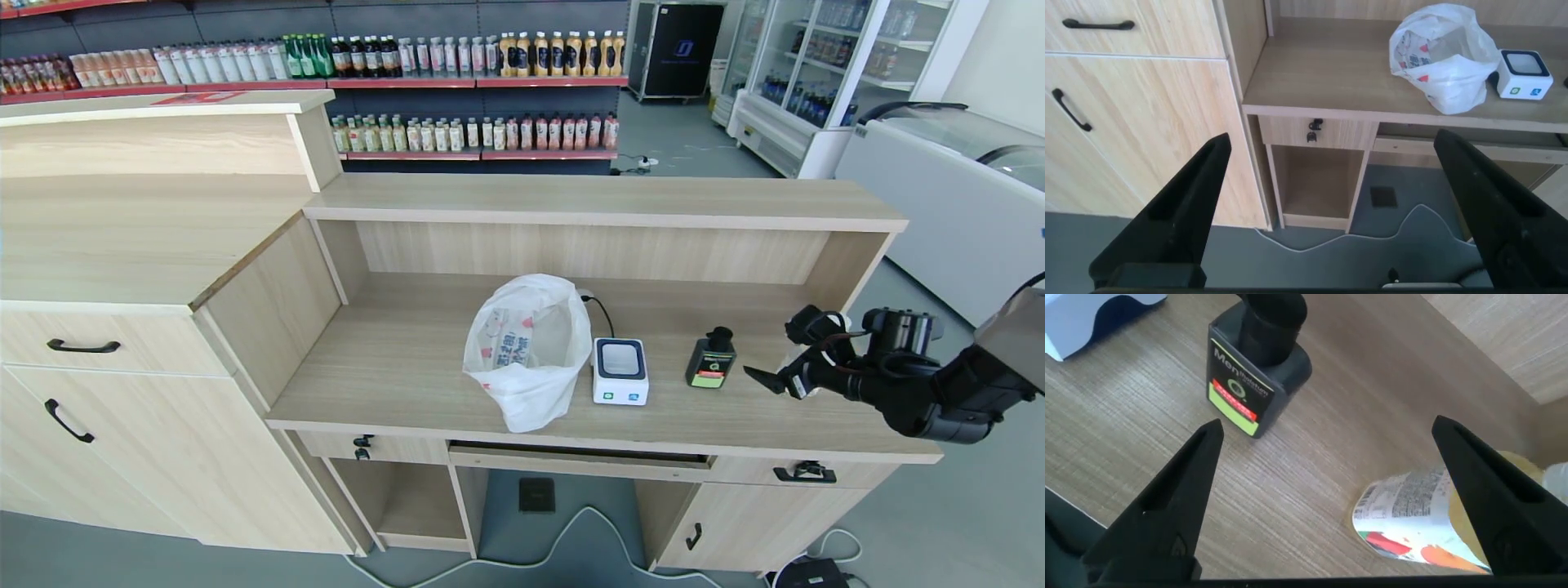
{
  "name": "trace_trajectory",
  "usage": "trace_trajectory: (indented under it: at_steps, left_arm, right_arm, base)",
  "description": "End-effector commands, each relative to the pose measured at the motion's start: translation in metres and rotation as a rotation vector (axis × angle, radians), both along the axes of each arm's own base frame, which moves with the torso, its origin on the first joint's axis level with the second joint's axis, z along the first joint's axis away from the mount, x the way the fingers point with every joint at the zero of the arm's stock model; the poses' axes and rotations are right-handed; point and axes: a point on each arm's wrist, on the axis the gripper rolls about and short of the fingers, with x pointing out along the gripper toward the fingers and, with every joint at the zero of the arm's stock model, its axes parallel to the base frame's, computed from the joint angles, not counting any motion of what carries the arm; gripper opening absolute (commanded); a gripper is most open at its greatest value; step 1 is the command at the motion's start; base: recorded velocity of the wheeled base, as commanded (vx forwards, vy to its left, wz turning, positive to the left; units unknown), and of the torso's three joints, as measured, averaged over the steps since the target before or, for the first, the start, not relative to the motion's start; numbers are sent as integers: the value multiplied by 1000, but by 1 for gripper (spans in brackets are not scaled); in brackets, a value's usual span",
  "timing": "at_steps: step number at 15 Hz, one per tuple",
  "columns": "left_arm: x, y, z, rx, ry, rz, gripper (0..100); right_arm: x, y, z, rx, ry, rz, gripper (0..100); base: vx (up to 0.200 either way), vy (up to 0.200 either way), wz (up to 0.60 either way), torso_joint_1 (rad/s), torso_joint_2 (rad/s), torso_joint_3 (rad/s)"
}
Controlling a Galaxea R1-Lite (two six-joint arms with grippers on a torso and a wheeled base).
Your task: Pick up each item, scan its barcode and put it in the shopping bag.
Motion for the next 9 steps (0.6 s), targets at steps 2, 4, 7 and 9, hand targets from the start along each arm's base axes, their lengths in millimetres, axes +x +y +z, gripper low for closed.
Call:
trace_trajectory:
  at_steps: [2,4,7,9]
  left_arm:
    - [0,0,0,0,0,0,100]
    - [0,0,0,0,0,0,100]
    - [0,0,0,0,0,0,100]
    - [0,0,0,0,0,0,100]
  right_arm:
    - [12,11,-18,6,22,35,100]
    - [23,14,-23,-1,22,49,100]
    - [35,20,-29,-14,15,70,100]
    - [38,24,-35,-13,22,81,100]
  base:
    - [0,0,0,0,0,0]
    - [0,0,0,0,0,0]
    - [0,0,0,0,0,0]
    - [0,0,0,0,0,0]
